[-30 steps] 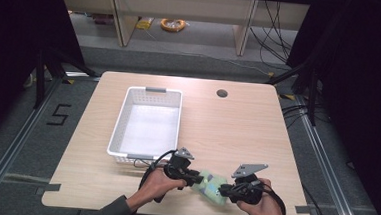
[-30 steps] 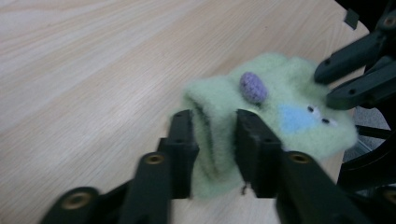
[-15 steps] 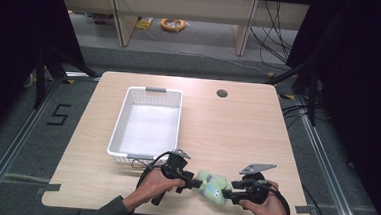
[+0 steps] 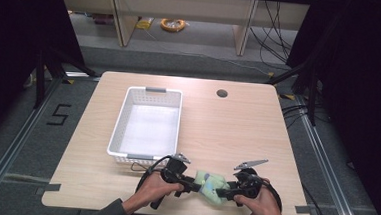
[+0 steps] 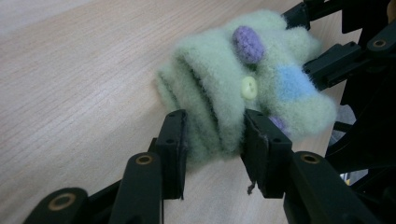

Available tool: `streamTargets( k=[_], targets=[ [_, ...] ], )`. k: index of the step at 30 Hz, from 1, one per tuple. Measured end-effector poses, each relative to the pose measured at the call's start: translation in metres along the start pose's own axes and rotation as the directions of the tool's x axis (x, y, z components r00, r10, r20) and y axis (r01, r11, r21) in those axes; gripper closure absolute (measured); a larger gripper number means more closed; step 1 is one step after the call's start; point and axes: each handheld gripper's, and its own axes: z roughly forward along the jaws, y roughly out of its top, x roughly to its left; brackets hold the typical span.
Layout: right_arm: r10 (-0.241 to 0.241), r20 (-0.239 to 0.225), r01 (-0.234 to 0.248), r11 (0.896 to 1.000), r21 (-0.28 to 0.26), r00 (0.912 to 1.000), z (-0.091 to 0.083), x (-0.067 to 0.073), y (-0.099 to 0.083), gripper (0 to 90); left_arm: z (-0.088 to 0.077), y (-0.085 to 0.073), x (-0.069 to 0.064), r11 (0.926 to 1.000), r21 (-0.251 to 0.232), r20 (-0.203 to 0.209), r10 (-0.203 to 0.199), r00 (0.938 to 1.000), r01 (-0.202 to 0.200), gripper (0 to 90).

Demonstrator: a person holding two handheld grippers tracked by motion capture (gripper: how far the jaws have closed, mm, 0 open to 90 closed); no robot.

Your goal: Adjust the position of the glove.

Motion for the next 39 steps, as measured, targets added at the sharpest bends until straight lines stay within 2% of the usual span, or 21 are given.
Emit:
streamTargets(
  k=[2,3,4,5,6,7,8,10,13,15,17,18,19,20,23,24,27,30,31,33,39],
  targets=[
    [-0.004,-0.013,0.004,1.0,0.0,0.9999,0.0,-0.001,0.0,47.7,0.001,-0.001,0.001,0.9999,-0.009,0.016,-0.011,0.9998,0.011,61.4],
    [0.012,-0.011,-0.012,1.0,-0.013,0.9999,-0.001,-0.002,-0.002,49.6,0.001,-0.001,0.001,0.9997,-0.02,0.029,-0.014,0.9995,0.015,61.4],
    [0.014,-0.015,-0.014,1.0,-0.014,0.9998,-0.003,-0.003,-0.003,50.5,0.001,-0.001,0.001,0.9993,-0.036,0.024,-0.011,0.9997,0.011,61.1],
    [0.017,-0.022,-0.017,1.0,-0.015,0.9996,-0.004,-0.004,-0.005,50.9,0.001,-0.001,-0.001,0.9991,-0.029,0.028,-0.029,0.9992,0.03,60.5],
    [0.017,-0.022,-0.017,1.0,-0.015,0.9996,-0.004,-0.004,-0.005,50.9,0.001,-0.001,-0.001,0.9991,-0.029,0.028,-0.029,0.9992,0.03,59.6],
    [0.022,-0.031,-0.022,1.0,-0.016,0.9993,-0.006,-0.006,-0.007,52.1,-0.001,0.001,0.002,0.9999,-0.004,0.03,-0.015,0.9995,0.015,58.2],
    [0.027,-0.03,-0.028,1.0,-0.015,0.9992,-0.006,-0.006,-0.007,52.2,-0.001,0.001,0.001,0.9993,-0.009,0.035,-0.035,0.9988,0.035,56.8],
    [0.056,-0.034,-0.057,0.998,-0.012,0.9978,-0.006,-0.005,-0.008,52.2,0.0,0.002,0.0,0.9991,-0.023,0.041,-0.036,0.9985,0.037,55.8],
    [0.038,-0.042,-0.039,0.999,-0.015,0.9984,-0.005,-0.006,-0.008,53.0,0.0,0.007,-0.002,0.9999,-0.015,0.009,-0.007,0.9999,0.008,54.3],
    [0.038,-0.042,-0.039,0.999,-0.015,0.9984,-0.005,-0.006,-0.008,53.2,0.0,0.008,-0.002,0.9999,-0.009,0.004,-0.007,1.0,0.007,54.6],
    [0.025,-0.03,-0.026,0.999,-0.02,0.9992,-0.005,-0.007,-0.008,54.1,0.003,0.009,-0.002,0.9997,-0.013,0.01,-0.021,0.9997,0.021,55.5],
    [0.021,-0.027,-0.022,1.0,-0.021,0.9994,-0.004,-0.007,-0.008,54.5,0.007,0.008,-0.001,0.9992,-0.035,0.02,-0.016,0.9997,0.017,56.3],
    [0.024,-0.035,-0.024,1.0,-0.015,0.9991,-0.005,-0.007,-0.008,55.6,0.007,0.008,-0.001,0.9992,-0.035,0.02,-0.016,0.9997,0.017,57.5],
    [0.018,-0.034,-0.018,1.0,-0.017,0.9993,-0.005,-0.006,-0.008,56.4,0.005,0.008,-0.002,0.9998,0.005,0.01,-0.02,0.9997,0.02,58.7],
    [0.023,-0.038,-0.023,1.0,-0.016,0.999,-0.004,-0.005,-0.008,59.1,0.005,0.007,0.0,0.9997,0.009,0.016,-0.023,0.9996,0.023,63.3],
    [0.013,-0.024,-0.014,1.0,-0.021,0.9996,-0.004,-0.004,-0.008,60.7,0.006,0.006,0.0,0.9996,0.0,0.017,-0.027,0.9995,0.027,63.3],
    [-0.02,-0.026,0.02,0.999,-0.03,0.9994,-0.004,-0.003,-0.009,68.1,0.007,0.003,0.002,0.9989,-0.014,0.047,-0.043,0.998,0.044,70.0],
    [-0.037,-0.01,0.037,0.999,-0.041,0.9993,-0.005,-0.001,-0.01,70.8,0.008,0.002,0.0,0.999,-0.035,0.051,-0.024,0.9984,0.026,72.8],
    [-0.053,-0.006,0.052,0.998,-0.041,0.9986,-0.006,0.0,-0.01,72.1,0.007,0.001,-0.001,0.9991,-0.042,0.053,-0.004,0.9986,0.006,74.1],
    [-0.056,-0.014,0.056,0.997,-0.044,0.9983,-0.006,0.001,-0.01,72.8,0.005,0.001,-0.003,0.9995,-0.03,0.038,0.008,0.9992,-0.007,75.2],
    [-0.083,-0.016,0.082,0.995,-0.048,0.9964,-0.01,-0.001,-0.01,73.7,0.001,-0.001,-0.003,0.9985,-0.049,0.053,0.026,0.9983,-0.023,76.6]
  ],
)
